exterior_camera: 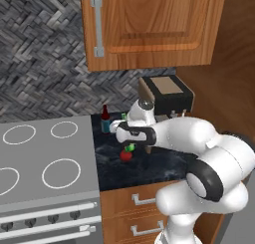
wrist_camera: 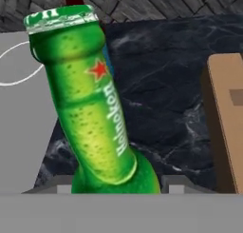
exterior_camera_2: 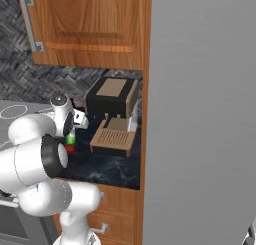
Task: Place the beers on the top shelf of the fridge to keep them out of children's reach, and place the tomato on lower shelves for easy access.
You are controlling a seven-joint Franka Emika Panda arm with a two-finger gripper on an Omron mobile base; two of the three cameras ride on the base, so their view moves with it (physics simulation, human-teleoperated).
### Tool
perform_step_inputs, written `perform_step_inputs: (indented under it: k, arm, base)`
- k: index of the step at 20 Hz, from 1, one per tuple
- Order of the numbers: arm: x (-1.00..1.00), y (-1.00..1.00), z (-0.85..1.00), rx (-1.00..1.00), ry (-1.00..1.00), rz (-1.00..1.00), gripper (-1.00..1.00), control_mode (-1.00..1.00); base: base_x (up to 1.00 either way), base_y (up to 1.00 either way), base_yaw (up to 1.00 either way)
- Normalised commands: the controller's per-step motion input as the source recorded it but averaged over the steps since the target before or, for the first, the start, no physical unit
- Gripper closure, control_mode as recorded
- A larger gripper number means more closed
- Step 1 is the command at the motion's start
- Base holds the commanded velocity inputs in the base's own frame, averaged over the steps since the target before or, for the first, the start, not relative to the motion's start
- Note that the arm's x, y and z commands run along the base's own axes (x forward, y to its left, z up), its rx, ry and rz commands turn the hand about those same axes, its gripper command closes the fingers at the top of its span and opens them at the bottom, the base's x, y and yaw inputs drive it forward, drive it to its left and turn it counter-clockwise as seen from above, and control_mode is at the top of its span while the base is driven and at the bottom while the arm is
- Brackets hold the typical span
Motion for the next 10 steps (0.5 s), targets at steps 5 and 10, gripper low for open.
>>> perform_step_inputs:
  k: [5, 10]
  arm:
    - [-0.93, -0.43, 0.98, 0.01, -0.06, 0.0, 1.0, -1.0]
    - [-0.76, -0.41, 1.0, 0.05, -0.06, 0.0, 1.0, -1.0]
  base:
    - [0.0, 0.0, 0.0]
    - [0.0, 0.0, 0.0]
